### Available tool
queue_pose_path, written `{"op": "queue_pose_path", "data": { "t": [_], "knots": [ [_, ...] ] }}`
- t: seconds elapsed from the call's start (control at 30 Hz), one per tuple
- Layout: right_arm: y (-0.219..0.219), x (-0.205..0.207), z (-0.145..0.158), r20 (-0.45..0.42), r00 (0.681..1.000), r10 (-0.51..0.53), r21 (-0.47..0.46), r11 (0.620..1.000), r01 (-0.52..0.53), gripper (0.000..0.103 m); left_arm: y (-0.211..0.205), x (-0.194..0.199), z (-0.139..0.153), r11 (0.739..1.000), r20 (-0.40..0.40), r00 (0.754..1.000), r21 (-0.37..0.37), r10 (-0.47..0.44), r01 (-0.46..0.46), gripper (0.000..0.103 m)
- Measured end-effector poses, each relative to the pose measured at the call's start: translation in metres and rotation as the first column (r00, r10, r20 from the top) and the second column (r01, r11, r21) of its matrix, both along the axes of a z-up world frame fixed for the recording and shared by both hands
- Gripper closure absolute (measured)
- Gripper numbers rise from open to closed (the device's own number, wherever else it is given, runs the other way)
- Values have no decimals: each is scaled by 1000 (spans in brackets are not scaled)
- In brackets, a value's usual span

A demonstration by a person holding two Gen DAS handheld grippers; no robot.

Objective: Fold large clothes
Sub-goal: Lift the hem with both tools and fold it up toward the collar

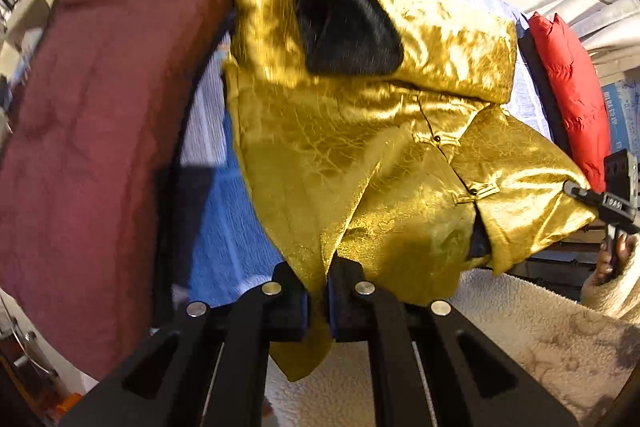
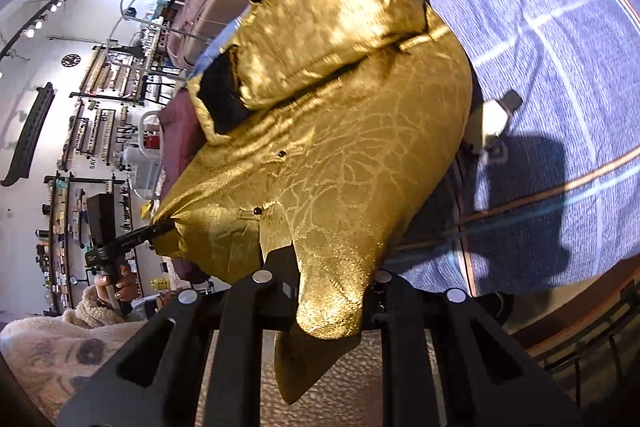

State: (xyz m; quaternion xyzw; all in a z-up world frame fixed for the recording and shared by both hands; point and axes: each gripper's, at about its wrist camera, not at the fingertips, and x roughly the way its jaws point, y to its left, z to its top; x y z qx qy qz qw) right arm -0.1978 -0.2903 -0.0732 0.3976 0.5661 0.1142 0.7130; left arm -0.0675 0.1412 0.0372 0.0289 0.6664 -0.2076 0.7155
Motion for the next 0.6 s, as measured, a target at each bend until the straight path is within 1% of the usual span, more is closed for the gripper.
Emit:
{"op": "queue_pose_path", "data": {
  "t": [0.03,0.1,0.13,0.2,0.23,0.3,0.4,0.47,0.5,0.57,0.6],
  "knots": [
    [2,7,7,21,1000,-6,9,1000,6,86,-1,2,8,1000,10,1000,5,-5,5,97],
    [1,14,24,63,998,-8,22,1000,6,86,4,-3,15,1000,1,1000,-2,-10,10,97],
    [-1,12,31,72,997,2,15,1000,-3,86,6,-15,17,1000,-3,1000,9,-19,20,97],
    [-10,0,44,80,996,35,-6,999,-34,86,6,-24,31,997,-18,998,55,-56,57,97],
    [-6,-1,48,77,996,50,-14,999,-49,86,5,-31,31,996,-29,997,61,-68,70,97],
    [-4,-8,51,69,995,66,1,998,-66,86,10,-40,29,997,-73,996,35,-60,63,97],
    [-6,-10,47,57,997,56,48,997,-59,86,19,-29,24,1000,-155,988,-18,0,-3,97],
    [-12,-2,44,62,998,29,81,996,-34,86,25,-12,18,998,-164,985,7,55,-55,97],
    [-17,2,44,70,997,15,98,995,-22,86,29,-3,16,996,-172,981,7,89,-89,97],
    [-23,15,43,97,995,-14,139,990,0,86,41,14,19,985,-192,968,-37,160,-170,97],
    [-26,24,45,111,994,-24,150,989,7,86,43,24,23,980,-176,967,-46,181,-192,97]
  ]
}}
